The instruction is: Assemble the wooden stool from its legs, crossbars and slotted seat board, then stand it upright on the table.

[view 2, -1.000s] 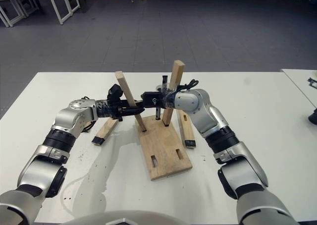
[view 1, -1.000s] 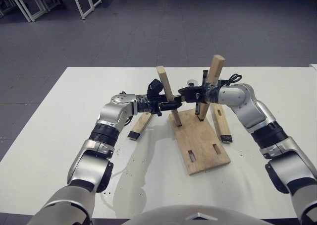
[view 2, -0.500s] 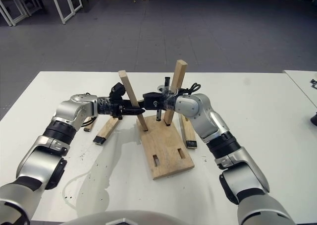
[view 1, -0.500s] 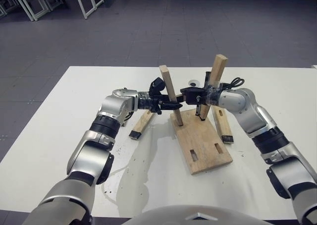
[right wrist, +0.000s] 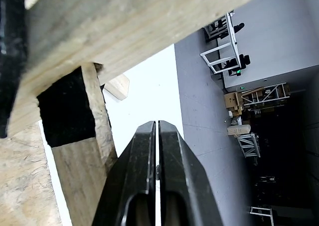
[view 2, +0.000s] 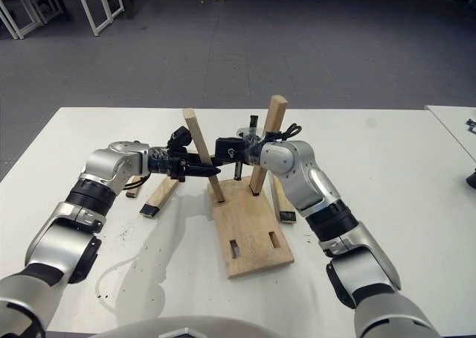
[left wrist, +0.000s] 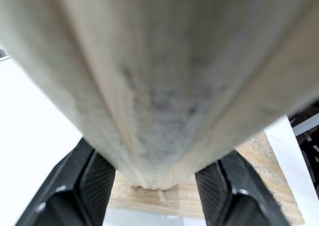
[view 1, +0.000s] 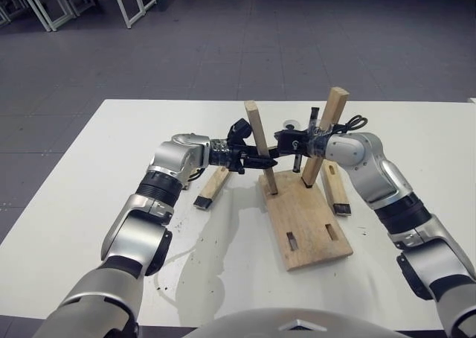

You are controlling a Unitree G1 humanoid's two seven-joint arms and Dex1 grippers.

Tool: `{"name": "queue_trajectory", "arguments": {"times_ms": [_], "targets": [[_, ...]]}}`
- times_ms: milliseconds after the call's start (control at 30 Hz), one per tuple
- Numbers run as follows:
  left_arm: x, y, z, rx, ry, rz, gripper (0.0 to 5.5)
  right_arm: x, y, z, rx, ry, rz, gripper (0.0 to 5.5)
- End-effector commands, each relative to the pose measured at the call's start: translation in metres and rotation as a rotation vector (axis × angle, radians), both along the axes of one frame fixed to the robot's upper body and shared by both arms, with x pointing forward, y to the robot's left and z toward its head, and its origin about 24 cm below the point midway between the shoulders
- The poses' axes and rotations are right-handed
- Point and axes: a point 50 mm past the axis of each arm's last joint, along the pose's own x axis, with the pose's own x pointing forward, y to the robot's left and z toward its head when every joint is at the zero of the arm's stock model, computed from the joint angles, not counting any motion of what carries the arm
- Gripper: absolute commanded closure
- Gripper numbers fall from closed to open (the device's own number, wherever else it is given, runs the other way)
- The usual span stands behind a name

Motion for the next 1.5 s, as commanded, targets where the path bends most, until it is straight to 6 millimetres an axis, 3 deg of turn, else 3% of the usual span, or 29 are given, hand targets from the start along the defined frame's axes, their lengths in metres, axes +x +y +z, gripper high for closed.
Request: {"name": "queue_trajectory", "arguments": {"times_ms": [33,167,300,367,400,533,600,700,800,867,967,1133,1400,1500], "targets": [[-0.021,0.024,-0.06,0.243,0.234,0.11,3.42,-0.006,-0.007,-0.034,0.031,0.159,-0.062,5.4],[0.001,0.025,-0.027,0.201,-0.013,0.204,3.43,0.006,-0.006,0.014,0.348,-0.045,-0.144,5.4],[0.008,0.025,-0.004,0.171,-0.146,0.252,3.43,0.008,-0.02,0.05,0.515,-0.205,-0.215,5.4],[0.01,0.025,0.002,0.158,-0.196,0.257,3.43,0.006,-0.024,0.055,0.54,-0.233,-0.229,5.4],[0.01,0.024,0.006,0.144,-0.216,0.258,3.06,0.005,-0.026,0.056,0.545,-0.238,-0.233,5.4],[0.009,0.027,0.018,0.085,-0.262,0.265,2.61,-0.001,-0.032,0.055,0.554,-0.236,-0.246,5.4],[0.001,0.041,0.022,0.069,-0.262,0.276,2.61,-0.009,-0.037,0.056,0.576,-0.237,-0.25,5.4],[-0.033,0.085,0.022,0.064,-0.25,0.433,2.61,-0.03,-0.046,0.055,0.649,-0.222,-0.259,5.4],[-0.065,0.114,0.012,0.091,-0.277,0.711,2.61,-0.048,-0.057,0.048,0.771,-0.198,-0.317,5.4],[-0.079,0.119,-0.004,0.117,-0.284,0.892,2.79,-0.053,-0.062,0.045,0.833,-0.189,-0.365,5.4],[-0.091,0.123,-0.031,0.22,-0.271,1.029,3.07,-0.053,-0.063,0.041,0.844,-0.168,-0.39,5.4],[-0.095,0.137,-0.061,0.342,-0.261,1.094,3.07,-0.051,-0.061,0.037,0.834,-0.141,-0.391,5.4],[-0.084,0.131,-0.082,0.325,-0.179,1.026,3.07,-0.048,-0.056,0.036,0.827,-0.12,-0.374,5.4],[-0.083,0.13,-0.093,0.312,-0.058,1.057,3.26,-0.048,-0.056,0.035,0.826,-0.118,-0.374,5.4]]}}
